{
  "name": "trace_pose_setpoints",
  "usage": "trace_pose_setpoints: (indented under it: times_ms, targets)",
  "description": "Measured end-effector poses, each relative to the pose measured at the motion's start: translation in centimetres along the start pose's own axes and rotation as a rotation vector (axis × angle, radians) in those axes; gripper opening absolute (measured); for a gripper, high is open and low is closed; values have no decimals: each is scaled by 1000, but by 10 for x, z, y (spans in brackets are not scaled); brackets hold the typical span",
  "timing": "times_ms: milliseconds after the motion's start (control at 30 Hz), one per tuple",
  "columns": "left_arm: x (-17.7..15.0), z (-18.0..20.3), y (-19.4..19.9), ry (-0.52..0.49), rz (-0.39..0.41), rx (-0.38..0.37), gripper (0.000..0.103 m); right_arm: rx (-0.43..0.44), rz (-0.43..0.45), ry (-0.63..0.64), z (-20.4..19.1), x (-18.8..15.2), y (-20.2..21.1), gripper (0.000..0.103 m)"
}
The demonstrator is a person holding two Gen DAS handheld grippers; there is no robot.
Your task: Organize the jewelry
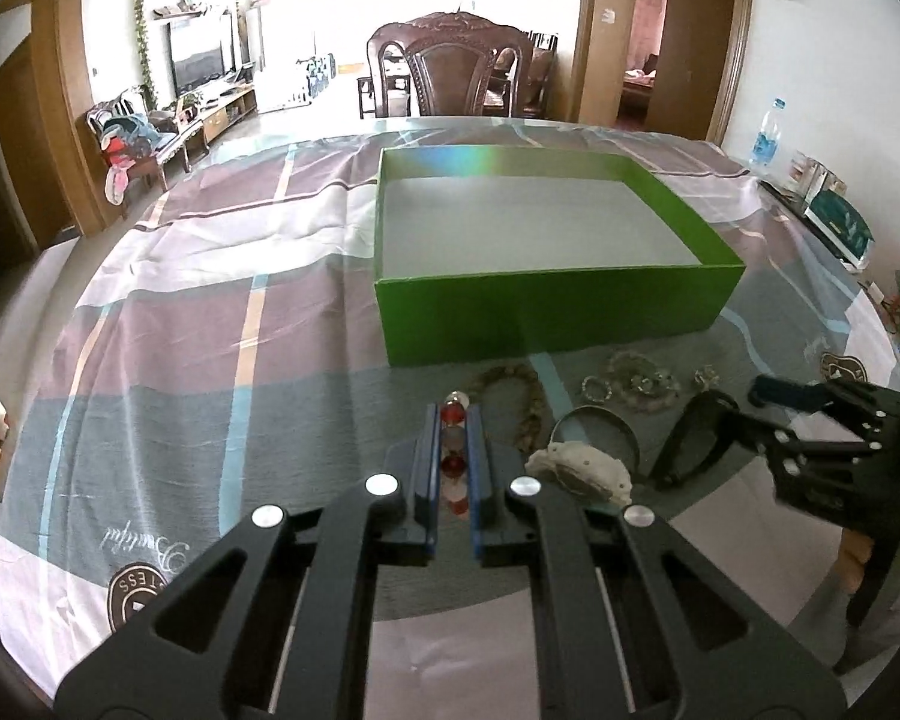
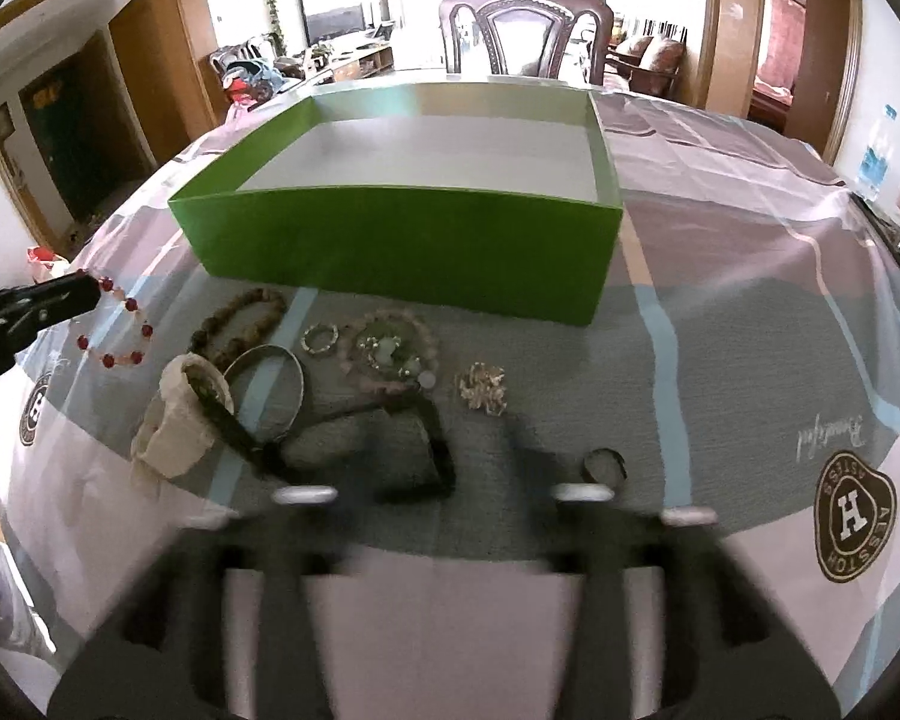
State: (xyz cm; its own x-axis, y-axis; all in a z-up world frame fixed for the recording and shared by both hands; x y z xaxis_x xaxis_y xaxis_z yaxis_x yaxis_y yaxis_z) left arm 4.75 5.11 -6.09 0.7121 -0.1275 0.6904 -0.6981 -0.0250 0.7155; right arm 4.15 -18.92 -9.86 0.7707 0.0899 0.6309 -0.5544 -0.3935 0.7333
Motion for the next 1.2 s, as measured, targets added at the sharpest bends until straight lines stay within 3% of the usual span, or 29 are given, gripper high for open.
trace_pose_setpoints:
  times_ms: [100, 200, 267, 333, 767, 1033, 1100, 1200]
  targets:
    - [-2, -3, -3, 12, -9, -3, 8, 33, 8, -35, 12, 2, 15, 64]
    - [-2, -7, -7, 19, -15, -3, 8, -100, 33, -32, 29, 6, 26, 61]
    - [-2, -7, -10, 23, -21, -4, 8, -178, 6, -40, 40, 6, 22, 48]
    - [-3, -7, -12, 24, -24, -10, 8, -200, -26, -43, 45, 3, 15, 45]
    - [-7, -1, -19, 17, -42, -24, 8, -113, -131, 85, 17, 17, -21, 33]
    - [-8, 0, -25, 12, -54, -29, 8, -13, -141, -5, 25, 20, -36, 32]
    - [-8, 1, -27, 12, -56, -31, 8, -16, -145, -18, 28, 19, -35, 22]
    - [-8, 0, -26, 12, -54, -29, 8, -26, -136, -12, 26, 18, -30, 22]
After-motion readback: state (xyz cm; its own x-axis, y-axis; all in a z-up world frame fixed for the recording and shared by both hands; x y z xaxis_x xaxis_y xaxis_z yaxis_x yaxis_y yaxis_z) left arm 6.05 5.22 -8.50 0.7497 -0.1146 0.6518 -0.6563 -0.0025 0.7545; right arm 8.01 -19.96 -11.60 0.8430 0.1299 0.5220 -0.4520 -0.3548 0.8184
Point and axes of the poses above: each gripper's, at about its wrist camera, not at the fingertips, and y roughly against the way its jaws point, z to its right, x to its top, the point moved 4 cm from there along -y, roughly the way its jaws point, and after that the axes turned 10 degrees about x, right-handed, at the moved point
